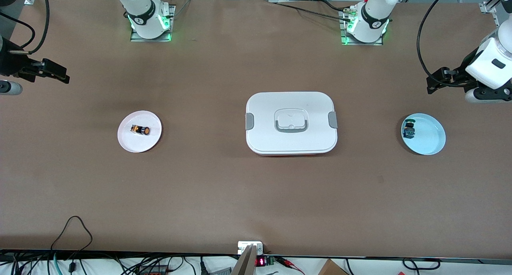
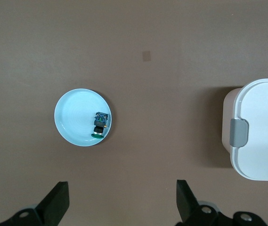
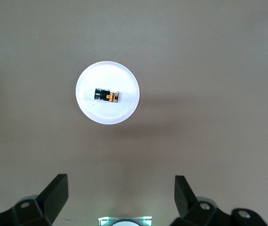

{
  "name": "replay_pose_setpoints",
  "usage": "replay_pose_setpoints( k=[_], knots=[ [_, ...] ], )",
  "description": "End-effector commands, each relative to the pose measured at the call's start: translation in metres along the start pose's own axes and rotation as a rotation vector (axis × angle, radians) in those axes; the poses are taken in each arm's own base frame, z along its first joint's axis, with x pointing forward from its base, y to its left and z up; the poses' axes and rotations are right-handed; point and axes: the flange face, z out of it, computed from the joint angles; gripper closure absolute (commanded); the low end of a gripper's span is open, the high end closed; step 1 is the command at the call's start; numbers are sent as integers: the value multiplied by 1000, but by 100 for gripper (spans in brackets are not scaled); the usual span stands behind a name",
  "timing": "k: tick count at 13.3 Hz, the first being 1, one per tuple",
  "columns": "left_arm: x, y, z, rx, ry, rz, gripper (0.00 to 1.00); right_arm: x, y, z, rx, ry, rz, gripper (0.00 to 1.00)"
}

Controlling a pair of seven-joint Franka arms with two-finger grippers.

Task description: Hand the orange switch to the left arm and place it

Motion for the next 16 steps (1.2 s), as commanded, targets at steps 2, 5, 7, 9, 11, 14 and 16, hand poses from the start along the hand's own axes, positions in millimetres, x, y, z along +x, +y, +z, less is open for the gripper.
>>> replay_pose_setpoints(
  k=[2, 5, 7, 9, 11, 14, 16],
  knots=[
    [1, -3, -5, 17, -4, -9, 0, -7, 0, -3, -2, 0, -15, 0],
    [1, -3, -5, 17, -4, -9, 0, -6, 1, -1, -2, -6, -12, 0],
    [1, -3, -5, 17, -4, -9, 0, 0, 2, 7, -3, -16, -11, 0],
    [1, -3, -5, 17, -4, -7, 0, 13, -1, 24, -9, -29, -1, 0],
    [1, -3, -5, 17, -4, -7, 0, 27, -2, 39, -12, -24, 0, 0],
    [1, -3, -5, 17, -4, -7, 0, 44, -3, 61, -15, -21, -1, 0],
    [1, -3, -5, 17, -4, -7, 0, 60, -10, 92, -20, -11, -11, 0]
  ],
)
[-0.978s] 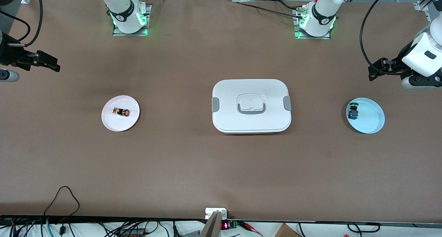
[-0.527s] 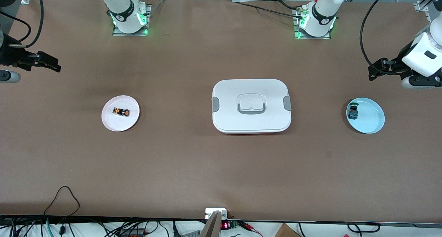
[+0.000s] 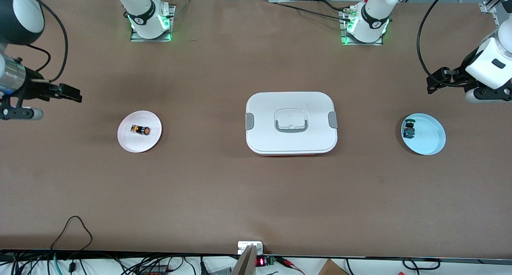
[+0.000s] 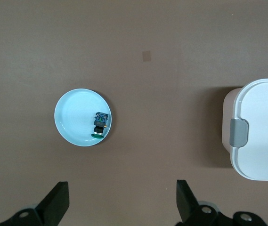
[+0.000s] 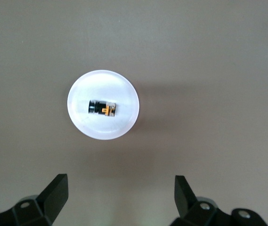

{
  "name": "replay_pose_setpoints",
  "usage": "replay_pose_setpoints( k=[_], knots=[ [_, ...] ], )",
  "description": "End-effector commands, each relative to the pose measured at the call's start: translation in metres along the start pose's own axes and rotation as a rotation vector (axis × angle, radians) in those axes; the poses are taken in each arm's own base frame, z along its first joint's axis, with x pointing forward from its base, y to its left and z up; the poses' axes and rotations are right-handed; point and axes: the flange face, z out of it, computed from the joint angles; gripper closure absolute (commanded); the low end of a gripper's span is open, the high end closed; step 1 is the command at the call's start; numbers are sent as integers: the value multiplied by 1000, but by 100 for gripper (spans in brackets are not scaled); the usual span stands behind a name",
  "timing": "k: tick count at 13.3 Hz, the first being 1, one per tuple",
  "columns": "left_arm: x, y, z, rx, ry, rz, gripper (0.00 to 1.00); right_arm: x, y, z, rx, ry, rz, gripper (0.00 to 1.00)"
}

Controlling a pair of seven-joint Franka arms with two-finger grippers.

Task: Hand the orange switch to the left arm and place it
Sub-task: 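Move the right gripper down over the orange switch in the white dish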

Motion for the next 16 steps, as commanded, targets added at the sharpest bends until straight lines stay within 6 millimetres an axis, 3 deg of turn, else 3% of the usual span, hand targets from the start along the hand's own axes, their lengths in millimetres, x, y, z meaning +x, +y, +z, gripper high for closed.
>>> replay_pose_setpoints(
  k=[1, 5, 11, 16],
  knots=[
    [1, -3, -5, 17, -4, -7, 0, 13, -6, 40, -6, 26, -10, 0],
    [1, -3, -5, 17, -4, -7, 0, 10, -11, 110, -2, 56, -14, 0],
    [1, -3, -5, 18, -4, -7, 0, -1, -36, 165, 65, 87, -4, 0],
    [1, -3, -6, 18, -3, -7, 0, -7, -37, 220, 67, 98, 11, 0]
  ],
)
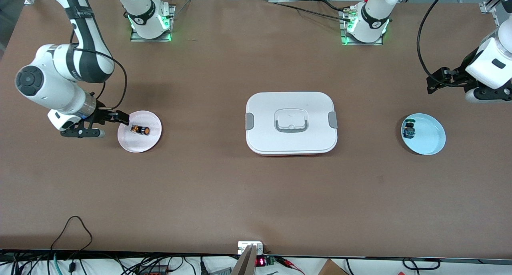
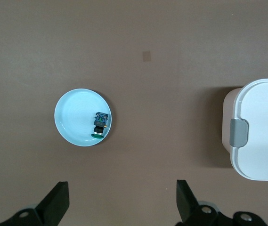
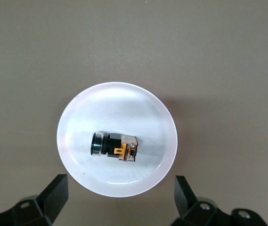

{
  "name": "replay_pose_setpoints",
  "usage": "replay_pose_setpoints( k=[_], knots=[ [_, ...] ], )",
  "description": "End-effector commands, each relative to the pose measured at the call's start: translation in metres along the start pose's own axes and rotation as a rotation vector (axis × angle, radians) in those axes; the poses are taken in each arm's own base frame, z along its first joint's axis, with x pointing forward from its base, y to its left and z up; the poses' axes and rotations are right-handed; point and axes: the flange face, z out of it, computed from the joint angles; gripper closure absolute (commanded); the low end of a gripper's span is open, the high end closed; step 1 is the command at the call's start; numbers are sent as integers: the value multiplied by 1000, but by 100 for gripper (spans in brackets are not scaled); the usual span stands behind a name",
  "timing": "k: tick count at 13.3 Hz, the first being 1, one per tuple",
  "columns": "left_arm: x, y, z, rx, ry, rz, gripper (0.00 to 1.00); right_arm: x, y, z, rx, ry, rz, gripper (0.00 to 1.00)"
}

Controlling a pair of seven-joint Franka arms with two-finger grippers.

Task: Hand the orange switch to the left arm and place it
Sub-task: 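Move the right gripper down over the orange switch in the white dish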

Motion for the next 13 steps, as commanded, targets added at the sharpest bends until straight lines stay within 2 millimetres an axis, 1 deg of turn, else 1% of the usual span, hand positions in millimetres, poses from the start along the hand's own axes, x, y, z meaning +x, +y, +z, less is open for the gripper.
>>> replay_pose_setpoints(
  k=[1, 3, 5, 9, 13],
  knots=[
    [1, -3, -5, 18, -4, -7, 0, -5, 1, 26, 5, 2, 17, 0],
    [1, -3, -5, 17, -5, -7, 0, -5, 1, 38, 4, -8, 23, 0],
    [1, -3, -5, 18, -4, -7, 0, -5, -1, 48, 90, -22, 100, 0],
    [1, -3, -5, 17, -5, -7, 0, 0, -9, 65, 82, 3, 87, 0],
    [1, -3, -5, 17, -6, -9, 0, 2, -6, 77, 77, 3, 93, 0]
  ],
)
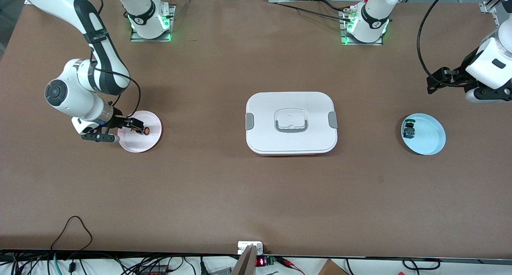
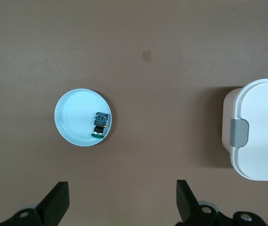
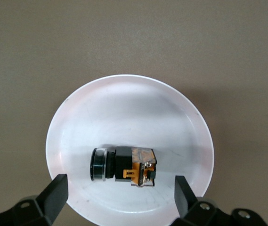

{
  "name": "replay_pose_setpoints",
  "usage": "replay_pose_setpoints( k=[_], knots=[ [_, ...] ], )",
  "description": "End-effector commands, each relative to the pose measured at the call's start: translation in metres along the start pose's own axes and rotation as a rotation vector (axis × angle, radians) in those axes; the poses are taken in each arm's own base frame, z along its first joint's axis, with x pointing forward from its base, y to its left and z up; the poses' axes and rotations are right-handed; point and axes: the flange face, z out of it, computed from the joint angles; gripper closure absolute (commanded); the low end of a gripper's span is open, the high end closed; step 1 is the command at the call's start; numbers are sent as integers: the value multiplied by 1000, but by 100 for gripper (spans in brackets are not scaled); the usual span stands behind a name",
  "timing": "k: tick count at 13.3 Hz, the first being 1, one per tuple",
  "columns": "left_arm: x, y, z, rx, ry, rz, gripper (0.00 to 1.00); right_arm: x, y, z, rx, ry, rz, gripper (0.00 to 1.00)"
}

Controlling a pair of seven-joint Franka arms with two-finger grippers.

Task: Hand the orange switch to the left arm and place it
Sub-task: 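Close the right gripper on the orange switch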

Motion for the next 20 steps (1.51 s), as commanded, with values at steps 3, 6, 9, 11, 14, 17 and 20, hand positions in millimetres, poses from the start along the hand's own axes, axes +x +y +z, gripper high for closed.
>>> replay_pose_setpoints(
  k=[3, 6, 9, 11, 14, 17, 20],
  knots=[
    [1, -3, -5, 18, -4, -8, 0, 1, -2, 15, 2, -3, -6, 0],
    [1, -3, -5, 18, -4, -8, 0, 0, 0, 23, 1, -8, 0, 0],
    [1, -3, -5, 18, -6, -8, 0, 0, 1, 31, 0, -22, 4, 0],
    [1, -3, -5, 18, -6, -8, 0, 0, 1, 32, 4, -23, 18, 0],
    [1, -4, -5, 18, -6, -10, 0, 1, 1, 36, 9, -27, 31, 0],
    [1, -4, -5, 18, -6, -10, 0, 3, 2, 41, 22, -32, 53, 0],
    [1, -4, -5, 18, -6, -10, 0, 2, 1, 43, 31, -34, 66, 0]
  ],
)
